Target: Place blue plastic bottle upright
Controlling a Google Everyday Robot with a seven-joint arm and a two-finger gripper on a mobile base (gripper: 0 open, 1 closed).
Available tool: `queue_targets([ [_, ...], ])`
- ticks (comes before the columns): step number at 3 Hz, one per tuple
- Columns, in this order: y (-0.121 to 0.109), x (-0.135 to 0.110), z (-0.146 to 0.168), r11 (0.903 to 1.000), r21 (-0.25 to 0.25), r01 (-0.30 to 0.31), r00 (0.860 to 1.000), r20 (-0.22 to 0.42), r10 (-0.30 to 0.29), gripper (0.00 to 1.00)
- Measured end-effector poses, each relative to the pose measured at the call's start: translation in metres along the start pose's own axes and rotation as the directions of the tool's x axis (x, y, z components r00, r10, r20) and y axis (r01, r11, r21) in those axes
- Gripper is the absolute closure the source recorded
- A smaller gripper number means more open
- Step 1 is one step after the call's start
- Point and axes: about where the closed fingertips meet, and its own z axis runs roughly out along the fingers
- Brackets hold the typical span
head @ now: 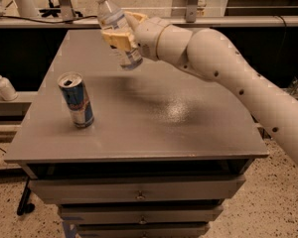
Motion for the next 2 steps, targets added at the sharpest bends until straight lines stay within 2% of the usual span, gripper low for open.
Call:
queue_targets([
  [1,-0.006,0.015,-0.009,0.9988,0.034,-0.035,0.996,0.084,0.032,1.00],
  [2,-0.008,0.030,-0.019,0.9955,0.062,-0.071,0.991,0.122,0.063,1.00],
])
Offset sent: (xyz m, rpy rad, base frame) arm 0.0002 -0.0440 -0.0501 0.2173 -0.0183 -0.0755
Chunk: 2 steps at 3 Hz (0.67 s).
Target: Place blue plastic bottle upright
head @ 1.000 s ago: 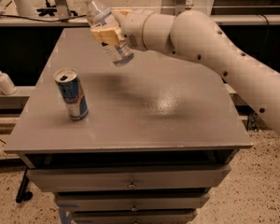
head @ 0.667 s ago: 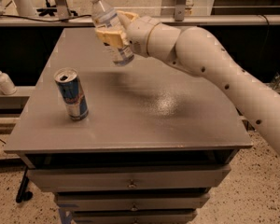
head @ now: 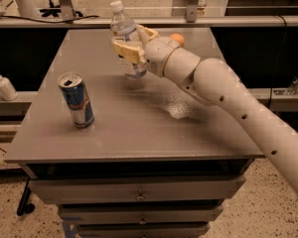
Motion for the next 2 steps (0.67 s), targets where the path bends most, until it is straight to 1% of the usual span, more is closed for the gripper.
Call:
queue_targets([
  [1,0.000,0.016,-0.011,0.9995,0.019,-0.023,1.000,0.006,0.023,1.00],
  [2,0.002,0.029,-0.020,0.9988,0.029,-0.038,0.999,-0.014,0.038,1.00],
])
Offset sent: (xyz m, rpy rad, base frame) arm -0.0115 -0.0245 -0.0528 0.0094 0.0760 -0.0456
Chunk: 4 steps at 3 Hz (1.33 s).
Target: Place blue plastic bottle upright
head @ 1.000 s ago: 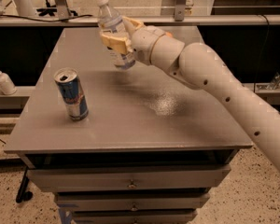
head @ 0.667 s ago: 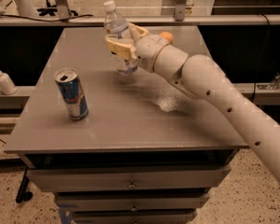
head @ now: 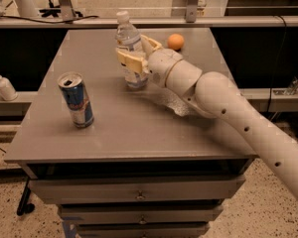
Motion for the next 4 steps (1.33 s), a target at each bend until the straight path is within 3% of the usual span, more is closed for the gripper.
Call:
queue_targets([
  [1,0.0004,0.0032,-0.0032,1.0000,0.005,-0.006,1.000,-0.013,0.007,0.83],
  [4,0.0002,0.0014,-0.0030,1.0000,0.005,-0.006,1.000,-0.013,0.007,0.13],
])
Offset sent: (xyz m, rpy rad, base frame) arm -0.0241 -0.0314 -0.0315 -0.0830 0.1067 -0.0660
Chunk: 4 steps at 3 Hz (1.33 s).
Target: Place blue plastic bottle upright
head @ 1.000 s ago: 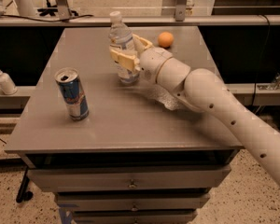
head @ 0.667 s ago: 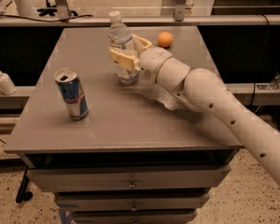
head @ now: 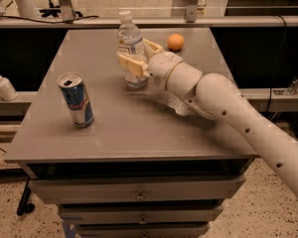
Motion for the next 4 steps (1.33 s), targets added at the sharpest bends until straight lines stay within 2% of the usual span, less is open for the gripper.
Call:
queue_targets([
  [1,0.001,0.008,-0.019,0.9997,0.025,0.000,0.999,-0.048,0.002,0.00],
  [2,0.002,0.017,-0.042,0.9985,0.055,0.003,0.995,-0.102,0.003,0.00],
  [4,0.001,0.019,-0.056,0.9971,0.074,0.013,0.991,-0.136,-0.002,0.00],
])
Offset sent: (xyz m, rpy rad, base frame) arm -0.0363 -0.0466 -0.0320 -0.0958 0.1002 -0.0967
